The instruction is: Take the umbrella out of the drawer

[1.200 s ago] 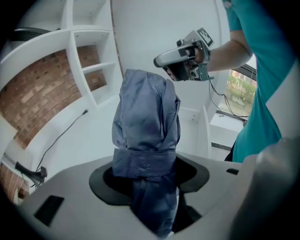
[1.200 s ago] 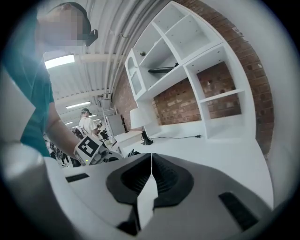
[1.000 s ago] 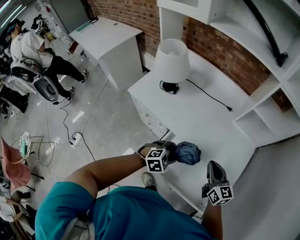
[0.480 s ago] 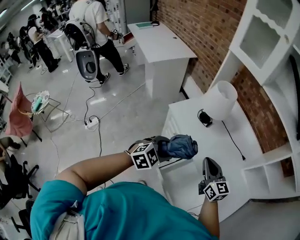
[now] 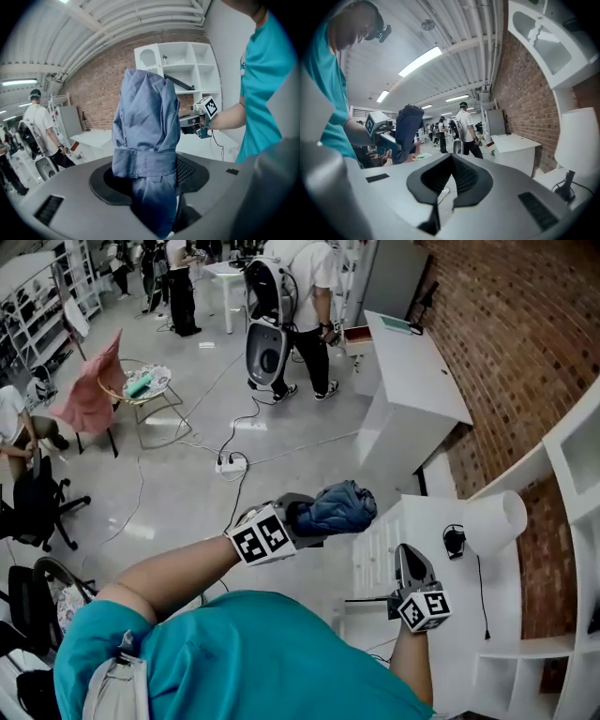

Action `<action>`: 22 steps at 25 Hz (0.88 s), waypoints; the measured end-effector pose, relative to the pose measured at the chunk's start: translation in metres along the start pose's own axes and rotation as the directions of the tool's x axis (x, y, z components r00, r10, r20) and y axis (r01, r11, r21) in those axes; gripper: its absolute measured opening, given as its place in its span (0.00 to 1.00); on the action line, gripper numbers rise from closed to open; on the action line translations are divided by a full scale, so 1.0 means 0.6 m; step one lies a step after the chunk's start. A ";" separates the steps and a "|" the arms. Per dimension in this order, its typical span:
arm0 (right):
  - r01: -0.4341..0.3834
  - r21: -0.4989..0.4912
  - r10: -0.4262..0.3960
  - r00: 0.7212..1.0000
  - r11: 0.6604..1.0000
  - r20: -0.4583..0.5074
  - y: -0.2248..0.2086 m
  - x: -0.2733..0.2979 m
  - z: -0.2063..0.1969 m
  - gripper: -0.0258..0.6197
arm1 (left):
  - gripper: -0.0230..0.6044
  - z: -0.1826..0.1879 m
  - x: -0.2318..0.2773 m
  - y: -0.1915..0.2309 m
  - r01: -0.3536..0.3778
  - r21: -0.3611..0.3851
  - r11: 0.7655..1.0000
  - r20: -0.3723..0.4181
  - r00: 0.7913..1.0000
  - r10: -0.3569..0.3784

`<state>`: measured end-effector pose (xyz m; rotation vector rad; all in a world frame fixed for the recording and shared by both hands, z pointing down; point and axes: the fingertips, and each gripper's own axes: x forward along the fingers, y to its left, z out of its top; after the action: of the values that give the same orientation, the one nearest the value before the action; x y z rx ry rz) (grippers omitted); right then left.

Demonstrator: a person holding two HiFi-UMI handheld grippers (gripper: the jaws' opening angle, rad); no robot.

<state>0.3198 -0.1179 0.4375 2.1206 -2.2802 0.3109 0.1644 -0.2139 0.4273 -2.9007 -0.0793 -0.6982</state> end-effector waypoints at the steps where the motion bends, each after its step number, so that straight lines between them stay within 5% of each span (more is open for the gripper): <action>1: -0.031 -0.009 0.031 1.000 0.999 -0.003 0.020 0.027 0.007 0.07 | 0.45 -0.010 -0.031 0.019 -0.035 -0.022 0.999 0.008 0.999 0.036; 11: -0.254 -0.050 0.253 0.967 0.966 -0.023 0.209 0.229 0.067 0.07 | 0.45 -0.113 -0.310 0.148 -0.294 -0.207 0.933 0.043 0.950 0.309; 22: -0.372 -0.056 0.369 0.928 0.926 -0.057 0.434 0.355 0.105 0.07 | 0.45 -0.201 -0.578 0.206 -0.386 -0.358 0.850 0.131 0.881 0.455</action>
<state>0.0529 -0.3217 0.3706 1.6218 -2.6145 0.2778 -0.1872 -0.3605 0.3580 -3.1146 0.6981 -0.3445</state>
